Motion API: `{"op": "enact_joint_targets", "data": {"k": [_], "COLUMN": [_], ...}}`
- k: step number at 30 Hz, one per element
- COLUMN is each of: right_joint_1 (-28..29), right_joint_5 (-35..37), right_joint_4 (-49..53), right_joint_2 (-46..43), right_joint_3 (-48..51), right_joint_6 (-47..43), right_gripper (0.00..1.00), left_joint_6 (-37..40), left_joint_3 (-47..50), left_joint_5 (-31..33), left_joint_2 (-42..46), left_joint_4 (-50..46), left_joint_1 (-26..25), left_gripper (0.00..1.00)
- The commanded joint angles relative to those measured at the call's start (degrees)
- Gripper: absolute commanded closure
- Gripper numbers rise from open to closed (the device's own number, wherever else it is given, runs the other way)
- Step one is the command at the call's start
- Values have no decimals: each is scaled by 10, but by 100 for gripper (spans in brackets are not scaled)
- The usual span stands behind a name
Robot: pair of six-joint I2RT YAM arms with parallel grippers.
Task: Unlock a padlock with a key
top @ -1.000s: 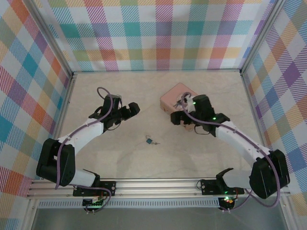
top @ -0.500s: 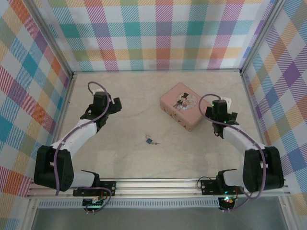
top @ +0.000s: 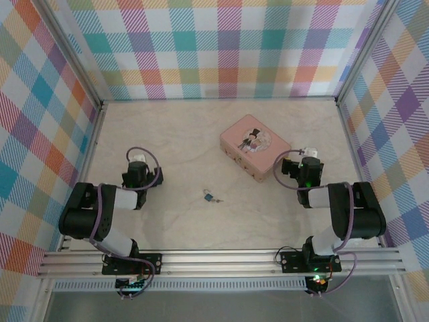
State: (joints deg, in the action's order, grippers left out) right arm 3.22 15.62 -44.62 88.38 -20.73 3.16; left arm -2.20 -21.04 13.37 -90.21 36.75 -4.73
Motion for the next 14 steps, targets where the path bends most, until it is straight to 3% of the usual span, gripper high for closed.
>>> {"op": "enact_joint_targets", "data": {"k": [1, 14], "right_joint_1": [-4, -6], "right_joint_5": [-38, -48], "right_joint_4": [-48, -57], "right_joint_2": [-10, -6], "right_joint_3": [-15, -14], "right_joint_6": [-5, -7], "right_gripper": [0, 0], "left_joint_6": [22, 24], "left_joint_3": [-24, -20], "left_joint_5": [-4, 5], "left_joint_2": [9, 7], "left_joint_4": [101, 114], "left_joint_1": [-3, -8], "left_gripper": [0, 0]}}
